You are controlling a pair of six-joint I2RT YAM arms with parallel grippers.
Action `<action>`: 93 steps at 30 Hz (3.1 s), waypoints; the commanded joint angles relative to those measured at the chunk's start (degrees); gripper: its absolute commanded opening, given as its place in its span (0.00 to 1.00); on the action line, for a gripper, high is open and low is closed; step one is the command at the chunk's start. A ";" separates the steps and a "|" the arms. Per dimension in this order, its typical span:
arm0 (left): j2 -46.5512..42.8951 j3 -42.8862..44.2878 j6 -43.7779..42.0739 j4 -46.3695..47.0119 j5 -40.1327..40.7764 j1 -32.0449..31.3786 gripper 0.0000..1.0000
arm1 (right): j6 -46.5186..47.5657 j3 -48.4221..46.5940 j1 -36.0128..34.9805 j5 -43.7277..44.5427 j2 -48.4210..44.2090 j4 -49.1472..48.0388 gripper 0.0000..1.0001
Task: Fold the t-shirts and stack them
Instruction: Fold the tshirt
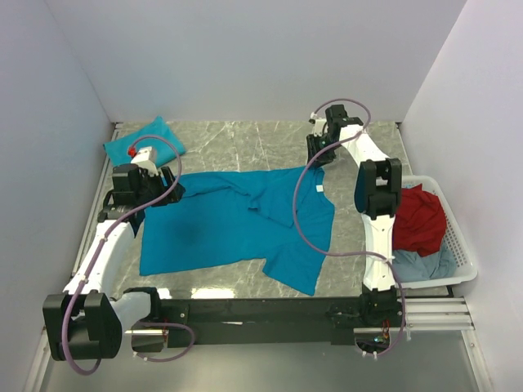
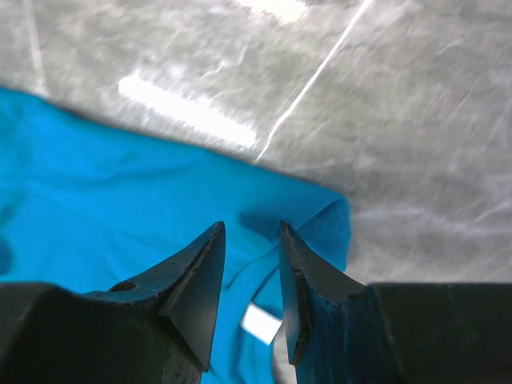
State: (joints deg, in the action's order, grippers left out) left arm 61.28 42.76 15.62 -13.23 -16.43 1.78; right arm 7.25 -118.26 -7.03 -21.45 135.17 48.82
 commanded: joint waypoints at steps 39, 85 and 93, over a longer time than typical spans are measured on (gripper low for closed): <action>2.18 0.39 -1.11 0.75 1.22 -0.11 0.67 | -1.89 -7.86 0.88 16.18 3.16 -4.52 0.00; 42.52 23.07 13.39 -3.90 25.92 1.65 0.35 | 2.07 -13.58 1.05 22.15 8.09 -9.71 0.00; 42.70 22.54 12.51 -3.82 23.11 2.43 0.16 | 1.81 -14.28 1.22 22.33 8.18 -9.62 0.00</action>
State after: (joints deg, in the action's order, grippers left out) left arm 103.88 63.90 28.60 -17.45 8.56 3.57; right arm 8.64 -130.26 -6.68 -0.05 143.61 41.34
